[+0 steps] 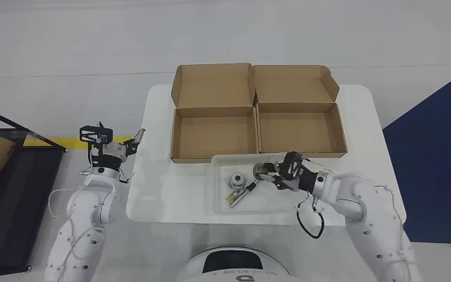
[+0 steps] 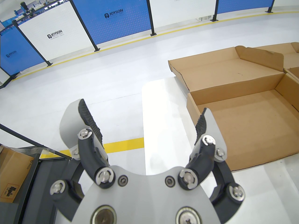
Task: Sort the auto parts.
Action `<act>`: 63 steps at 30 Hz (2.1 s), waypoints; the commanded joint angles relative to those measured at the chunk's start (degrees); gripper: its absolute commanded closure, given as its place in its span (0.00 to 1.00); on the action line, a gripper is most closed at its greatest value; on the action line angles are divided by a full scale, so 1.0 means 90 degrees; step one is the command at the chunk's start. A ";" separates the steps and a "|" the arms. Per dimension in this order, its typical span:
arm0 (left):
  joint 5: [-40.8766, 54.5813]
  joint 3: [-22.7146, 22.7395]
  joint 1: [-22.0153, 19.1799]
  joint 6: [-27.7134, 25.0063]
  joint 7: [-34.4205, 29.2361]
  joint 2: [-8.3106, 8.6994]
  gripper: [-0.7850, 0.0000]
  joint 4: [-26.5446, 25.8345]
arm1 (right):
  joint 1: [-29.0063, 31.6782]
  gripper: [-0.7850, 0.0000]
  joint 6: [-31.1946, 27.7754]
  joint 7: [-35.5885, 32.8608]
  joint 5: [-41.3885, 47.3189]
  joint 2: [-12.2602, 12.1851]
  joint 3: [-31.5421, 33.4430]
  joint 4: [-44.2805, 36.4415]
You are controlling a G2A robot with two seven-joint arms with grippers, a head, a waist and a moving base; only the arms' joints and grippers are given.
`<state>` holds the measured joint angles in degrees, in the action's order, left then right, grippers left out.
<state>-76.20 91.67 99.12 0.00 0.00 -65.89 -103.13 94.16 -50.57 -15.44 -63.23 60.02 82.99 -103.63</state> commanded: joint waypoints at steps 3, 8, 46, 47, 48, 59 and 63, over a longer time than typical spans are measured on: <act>0.0000 0.0000 0.0000 0.0000 0.0000 0.0000 0.00 0.0000 | -0.0153 1.00 -0.0781 0.0535 0.0890 -0.0043 0.0214 0.0558; 0.0000 0.0000 0.0000 0.0000 0.0000 0.0000 0.00 0.0000 | -0.0479 1.00 -0.0826 0.0730 0.1968 -0.0164 0.0070 0.1033; 0.0000 0.0000 0.0000 0.0000 0.0000 0.0000 0.00 0.0000 | -0.2154 1.00 0.0510 -0.4765 1.3947 -0.0732 -0.1277 0.2938; 0.0000 0.0000 0.0000 0.0000 0.0000 0.0000 0.00 0.0000 | -0.2170 1.00 0.0797 -0.5053 1.4337 -0.0719 -0.1184 0.2988; 0.0000 0.0000 0.0000 0.0000 0.0000 0.0000 0.00 0.0000 | -0.2189 1.00 0.1093 -0.5348 1.4668 -0.0698 -0.1082 0.3053; 0.0000 0.0000 0.0000 0.0000 0.0000 0.0000 0.00 0.0000 | -0.2441 1.00 0.2427 -0.6684 1.5349 -0.0156 -0.0210 0.3891; 0.0000 0.0000 0.0000 0.0000 0.0000 0.0000 0.00 0.0000 | -0.2473 1.00 0.2211 -0.6467 1.4869 0.0022 0.0135 0.4071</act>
<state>-76.20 91.67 99.12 0.00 0.00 -65.89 -103.13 71.85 -29.37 -74.95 72.75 59.90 83.36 -67.24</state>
